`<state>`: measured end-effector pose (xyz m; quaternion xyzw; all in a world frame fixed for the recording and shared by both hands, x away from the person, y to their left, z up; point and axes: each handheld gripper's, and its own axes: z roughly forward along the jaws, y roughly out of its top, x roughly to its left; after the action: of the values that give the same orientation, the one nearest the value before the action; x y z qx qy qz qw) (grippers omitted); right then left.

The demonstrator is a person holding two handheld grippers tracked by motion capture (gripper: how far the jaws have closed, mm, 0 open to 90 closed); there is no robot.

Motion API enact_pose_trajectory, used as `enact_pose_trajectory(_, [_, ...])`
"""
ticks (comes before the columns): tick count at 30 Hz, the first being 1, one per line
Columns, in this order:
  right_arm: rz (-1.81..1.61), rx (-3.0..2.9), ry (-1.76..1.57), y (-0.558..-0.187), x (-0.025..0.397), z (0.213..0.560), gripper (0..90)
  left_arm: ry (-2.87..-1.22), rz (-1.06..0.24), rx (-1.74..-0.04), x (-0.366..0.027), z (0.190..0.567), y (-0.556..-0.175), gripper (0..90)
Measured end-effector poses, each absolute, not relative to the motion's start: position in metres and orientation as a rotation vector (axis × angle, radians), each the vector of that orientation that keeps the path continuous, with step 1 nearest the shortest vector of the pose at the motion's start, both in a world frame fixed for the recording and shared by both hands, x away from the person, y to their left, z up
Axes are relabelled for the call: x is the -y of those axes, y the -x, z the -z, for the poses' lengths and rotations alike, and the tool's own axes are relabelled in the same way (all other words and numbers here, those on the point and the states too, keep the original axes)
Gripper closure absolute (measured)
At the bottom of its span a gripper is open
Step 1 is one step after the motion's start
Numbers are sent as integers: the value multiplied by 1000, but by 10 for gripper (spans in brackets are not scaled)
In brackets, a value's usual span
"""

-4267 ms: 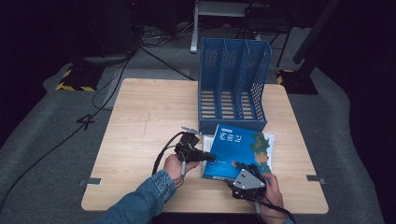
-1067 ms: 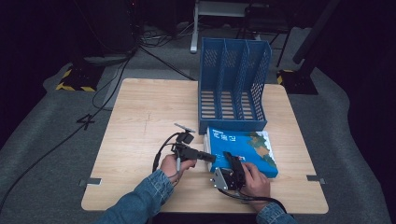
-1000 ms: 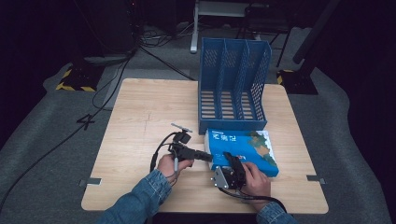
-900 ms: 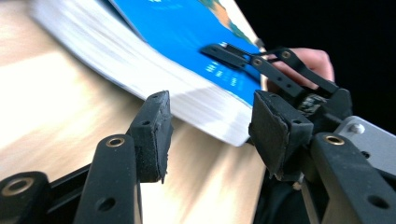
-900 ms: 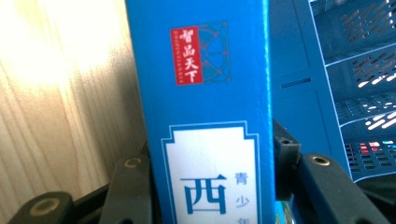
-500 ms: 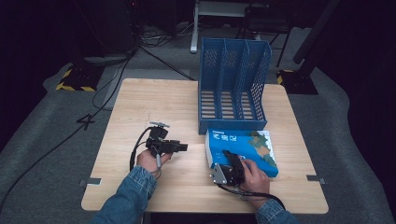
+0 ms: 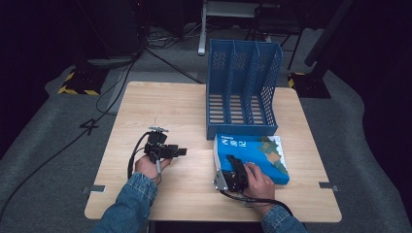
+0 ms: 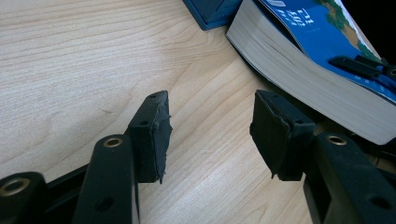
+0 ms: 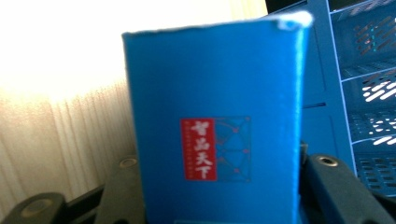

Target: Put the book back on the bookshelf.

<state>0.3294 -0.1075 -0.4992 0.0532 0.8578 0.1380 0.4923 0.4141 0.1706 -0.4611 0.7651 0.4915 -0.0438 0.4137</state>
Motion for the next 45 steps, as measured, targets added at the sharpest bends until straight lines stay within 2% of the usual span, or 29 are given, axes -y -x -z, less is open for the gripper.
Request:
enact_pose_trajectory(6, [-399, -2100, -177, -331, 115, 485, 586, -1930, 115, -1236, -171, 464, -416, 470])
enact_pose_trajectory(14, [-495, -2137, -195, -328, 130, 473, 591, -1937, 121, -1236, -169, 467, -418, 471])
enact_pose_trajectory(32, [-511, -2172, -166, -325, 136, 470, 598, -1947, 123, -1236, -166, 469, -419, 471])
enact_pose_trajectory(45, [-640, -2278, -51, -317, 158, 457, 600, -1954, 115, -1229, -164, 469, -419, 471])
